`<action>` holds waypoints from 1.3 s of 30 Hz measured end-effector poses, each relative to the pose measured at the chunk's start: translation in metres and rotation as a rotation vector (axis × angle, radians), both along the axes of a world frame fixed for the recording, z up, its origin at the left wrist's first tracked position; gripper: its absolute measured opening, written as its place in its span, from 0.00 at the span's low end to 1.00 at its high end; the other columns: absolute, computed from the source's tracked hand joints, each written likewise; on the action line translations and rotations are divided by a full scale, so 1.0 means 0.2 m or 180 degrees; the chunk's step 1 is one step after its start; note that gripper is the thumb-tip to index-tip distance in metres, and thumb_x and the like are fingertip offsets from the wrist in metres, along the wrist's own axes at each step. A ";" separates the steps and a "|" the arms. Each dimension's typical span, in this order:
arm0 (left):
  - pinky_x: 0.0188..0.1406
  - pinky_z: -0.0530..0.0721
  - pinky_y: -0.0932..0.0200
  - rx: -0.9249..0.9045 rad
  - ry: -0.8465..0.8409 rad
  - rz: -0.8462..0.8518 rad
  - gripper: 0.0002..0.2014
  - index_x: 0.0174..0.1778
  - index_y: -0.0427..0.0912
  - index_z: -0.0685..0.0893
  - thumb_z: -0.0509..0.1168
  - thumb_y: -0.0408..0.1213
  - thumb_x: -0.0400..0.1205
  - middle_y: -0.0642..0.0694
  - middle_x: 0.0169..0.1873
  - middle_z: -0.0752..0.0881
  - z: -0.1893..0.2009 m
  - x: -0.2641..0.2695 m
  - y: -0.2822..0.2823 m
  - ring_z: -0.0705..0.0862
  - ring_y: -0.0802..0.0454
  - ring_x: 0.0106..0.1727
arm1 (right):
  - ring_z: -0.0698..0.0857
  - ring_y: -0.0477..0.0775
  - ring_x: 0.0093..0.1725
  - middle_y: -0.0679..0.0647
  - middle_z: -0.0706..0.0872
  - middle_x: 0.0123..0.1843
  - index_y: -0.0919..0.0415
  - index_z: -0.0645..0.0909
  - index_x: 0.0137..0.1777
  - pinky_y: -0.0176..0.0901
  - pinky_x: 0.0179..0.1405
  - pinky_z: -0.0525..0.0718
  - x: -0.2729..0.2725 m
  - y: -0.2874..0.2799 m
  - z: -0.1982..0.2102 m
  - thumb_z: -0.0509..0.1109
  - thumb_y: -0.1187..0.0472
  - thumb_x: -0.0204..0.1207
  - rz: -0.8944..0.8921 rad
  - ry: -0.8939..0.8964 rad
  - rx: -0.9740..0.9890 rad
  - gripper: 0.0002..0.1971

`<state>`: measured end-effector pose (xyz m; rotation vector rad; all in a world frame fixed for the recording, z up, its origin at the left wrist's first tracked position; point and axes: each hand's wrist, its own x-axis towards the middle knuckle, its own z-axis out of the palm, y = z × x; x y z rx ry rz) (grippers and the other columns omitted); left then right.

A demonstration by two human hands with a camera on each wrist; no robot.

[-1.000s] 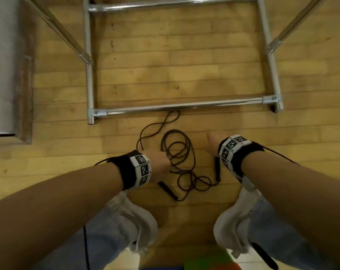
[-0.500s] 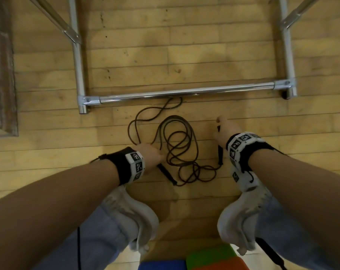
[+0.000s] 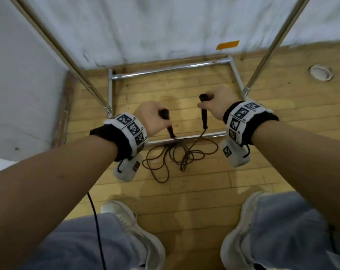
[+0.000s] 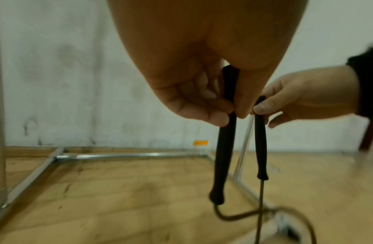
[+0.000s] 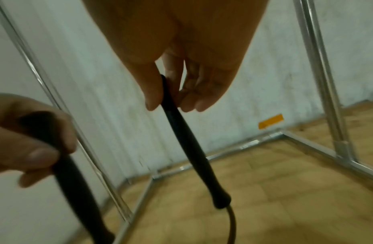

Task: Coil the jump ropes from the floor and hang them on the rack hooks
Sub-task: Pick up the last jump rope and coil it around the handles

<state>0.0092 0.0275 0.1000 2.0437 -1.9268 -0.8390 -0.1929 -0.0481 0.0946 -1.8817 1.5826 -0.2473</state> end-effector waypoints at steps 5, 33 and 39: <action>0.34 0.82 0.59 -0.0904 0.1070 0.0398 0.05 0.40 0.41 0.85 0.71 0.38 0.77 0.48 0.31 0.86 0.48 -0.10 0.02 0.87 0.59 0.30 | 0.84 0.53 0.45 0.50 0.85 0.40 0.53 0.75 0.48 0.38 0.39 0.78 0.01 0.15 0.50 0.65 0.53 0.80 0.0173 -0.1232 -0.0654 0.05; 0.25 0.81 0.66 -0.0787 0.2025 0.0697 0.09 0.41 0.42 0.88 0.75 0.45 0.74 0.44 0.29 0.90 0.81 -0.22 0.10 0.88 0.53 0.29 | 0.83 0.49 0.42 0.45 0.85 0.41 0.47 0.83 0.57 0.44 0.41 0.75 0.00 0.27 0.65 0.73 0.44 0.69 0.0984 -0.0634 -0.1544 0.18; 0.27 0.85 0.61 -0.0917 0.2263 0.0836 0.06 0.36 0.44 0.85 0.68 0.31 0.77 0.46 0.25 0.89 0.79 -0.23 0.08 0.88 0.51 0.28 | 0.81 0.44 0.45 0.42 0.81 0.44 0.42 0.73 0.56 0.40 0.43 0.79 -0.04 0.27 0.61 0.75 0.41 0.66 0.0675 -0.0754 -0.1056 0.21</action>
